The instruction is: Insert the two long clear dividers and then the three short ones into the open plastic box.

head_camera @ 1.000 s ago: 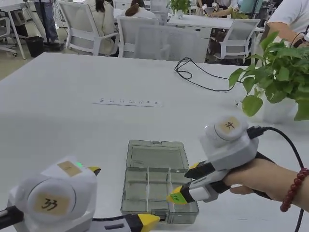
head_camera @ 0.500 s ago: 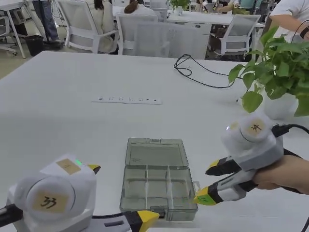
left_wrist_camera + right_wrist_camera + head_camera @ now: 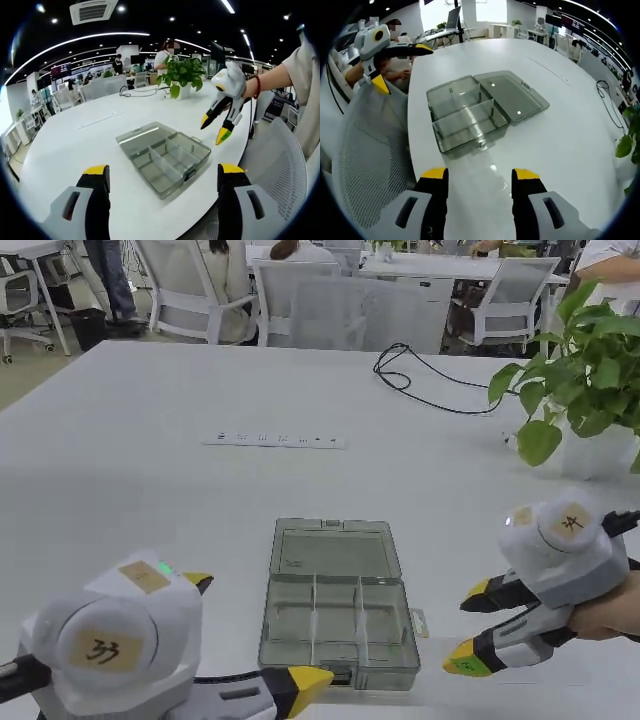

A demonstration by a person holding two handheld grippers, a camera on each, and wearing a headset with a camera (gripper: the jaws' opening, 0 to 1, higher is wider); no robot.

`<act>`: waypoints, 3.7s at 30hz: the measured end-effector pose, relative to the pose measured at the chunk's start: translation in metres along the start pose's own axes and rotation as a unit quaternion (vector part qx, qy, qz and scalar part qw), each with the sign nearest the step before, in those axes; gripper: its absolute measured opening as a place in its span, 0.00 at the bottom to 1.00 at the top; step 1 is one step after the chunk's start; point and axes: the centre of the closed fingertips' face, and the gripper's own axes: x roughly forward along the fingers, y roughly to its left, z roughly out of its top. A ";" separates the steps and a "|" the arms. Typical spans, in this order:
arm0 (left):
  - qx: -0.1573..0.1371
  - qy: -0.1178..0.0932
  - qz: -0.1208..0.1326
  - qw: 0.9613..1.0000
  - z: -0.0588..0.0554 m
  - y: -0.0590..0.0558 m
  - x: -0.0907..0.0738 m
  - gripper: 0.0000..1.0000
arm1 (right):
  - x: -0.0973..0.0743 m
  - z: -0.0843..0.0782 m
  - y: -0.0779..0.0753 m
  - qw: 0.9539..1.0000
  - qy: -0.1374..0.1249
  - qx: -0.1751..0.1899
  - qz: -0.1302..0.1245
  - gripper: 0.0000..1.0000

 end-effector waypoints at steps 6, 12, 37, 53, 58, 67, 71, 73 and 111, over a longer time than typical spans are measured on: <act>-0.001 0.001 0.003 1.000 -0.001 0.001 -0.001 0.88 | 0.004 -0.008 -0.003 1.000 0.000 -0.019 0.010 0.52; -0.004 0.007 0.005 1.000 -0.006 0.002 0.000 0.88 | 0.008 -0.017 -0.008 0.999 0.011 -0.044 0.022 0.49; -0.005 -0.002 -0.002 1.000 -0.004 -0.006 0.002 0.86 | 0.023 -0.042 -0.011 0.987 0.063 -0.133 0.059 0.39; -0.004 -0.005 0.004 1.000 -0.001 -0.003 -0.003 0.86 | 0.022 -0.042 -0.011 0.985 0.063 -0.150 0.058 0.34; -0.003 -0.005 0.005 1.000 -0.001 -0.004 -0.005 0.86 | 0.021 -0.042 -0.011 0.986 0.063 -0.148 0.054 0.33; -0.006 -0.009 0.006 1.000 0.001 -0.004 -0.008 0.85 | 0.015 -0.038 -0.018 0.988 0.044 -0.145 0.023 0.33; -0.015 -0.017 0.005 1.000 0.004 -0.005 -0.009 0.84 | 0.007 -0.029 -0.022 0.986 0.036 -0.160 0.002 0.33; -0.019 -0.020 0.004 1.000 0.005 -0.006 -0.009 0.83 | 0.003 -0.026 -0.026 0.985 0.034 -0.168 -0.010 0.33; -0.170 -0.084 -0.067 0.980 0.020 -0.026 0.003 0.45 | -0.022 0.099 0.048 0.949 -0.124 -0.288 -0.037 0.33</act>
